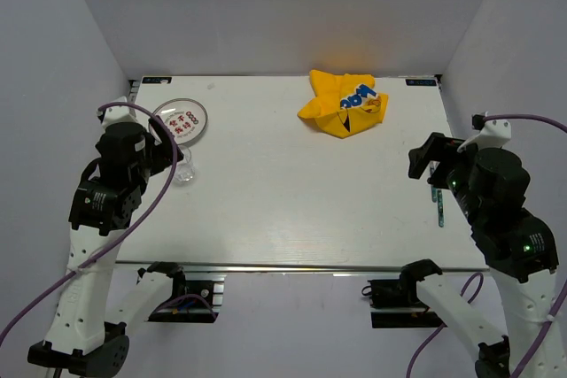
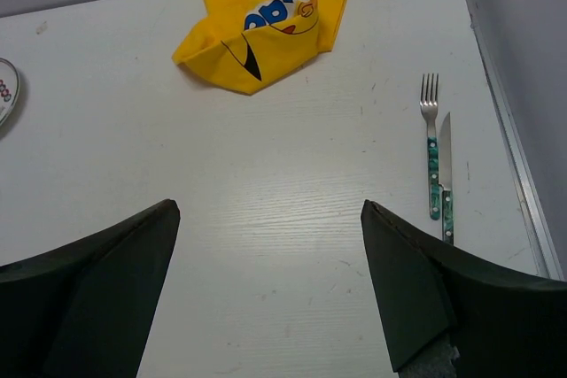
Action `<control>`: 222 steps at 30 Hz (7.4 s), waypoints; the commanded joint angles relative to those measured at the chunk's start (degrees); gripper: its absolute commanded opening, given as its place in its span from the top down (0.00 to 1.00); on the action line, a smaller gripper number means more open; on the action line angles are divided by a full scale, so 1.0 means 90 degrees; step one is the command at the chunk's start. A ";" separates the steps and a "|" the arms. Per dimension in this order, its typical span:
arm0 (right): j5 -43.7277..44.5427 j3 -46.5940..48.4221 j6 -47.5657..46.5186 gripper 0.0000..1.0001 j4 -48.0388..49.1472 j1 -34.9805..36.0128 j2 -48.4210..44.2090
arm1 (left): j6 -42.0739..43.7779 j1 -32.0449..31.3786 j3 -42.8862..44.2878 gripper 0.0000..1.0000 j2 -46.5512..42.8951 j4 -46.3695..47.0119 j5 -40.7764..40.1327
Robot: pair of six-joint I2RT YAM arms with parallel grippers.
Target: Set the dinner table for one person
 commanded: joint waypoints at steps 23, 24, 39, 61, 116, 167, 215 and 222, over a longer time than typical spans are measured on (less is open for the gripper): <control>-0.0558 -0.0687 0.0482 0.11 0.0440 0.0000 -0.0298 | -0.3680 -0.0891 0.0103 0.02 0.5049 0.4626 0.4437; -0.0656 -0.0736 0.0540 0.11 0.0469 0.0010 -0.0288 | -0.3918 -0.1066 0.0452 0.02 0.5806 0.4937 0.4456; -0.1789 -0.1741 0.0658 0.11 0.0967 0.0000 -0.0679 | -0.6800 -0.1868 0.2018 0.02 0.8977 0.6229 0.2827; -0.2455 -0.2776 0.0628 0.11 0.1846 -0.0009 -0.0552 | -0.6764 -0.2103 0.3973 0.98 0.9752 0.5370 0.0835; -0.5784 0.4899 0.1058 0.51 0.4482 0.0224 1.1225 | -0.1772 -0.1918 -0.1342 1.00 0.4632 0.4150 0.1507; -0.2277 0.5210 0.0658 1.00 0.1807 -0.1005 0.5892 | -0.2065 -0.0532 0.5553 1.00 0.5697 0.2633 0.1878; -0.1429 -0.0053 0.0414 0.11 0.1720 -0.0342 0.6878 | -0.1674 -0.1331 0.2399 0.02 0.7561 0.0526 0.1733; -0.0901 0.1205 0.0277 0.11 0.1262 -0.0390 0.8546 | -0.1566 -0.1468 0.2750 0.02 0.8606 0.0331 0.1624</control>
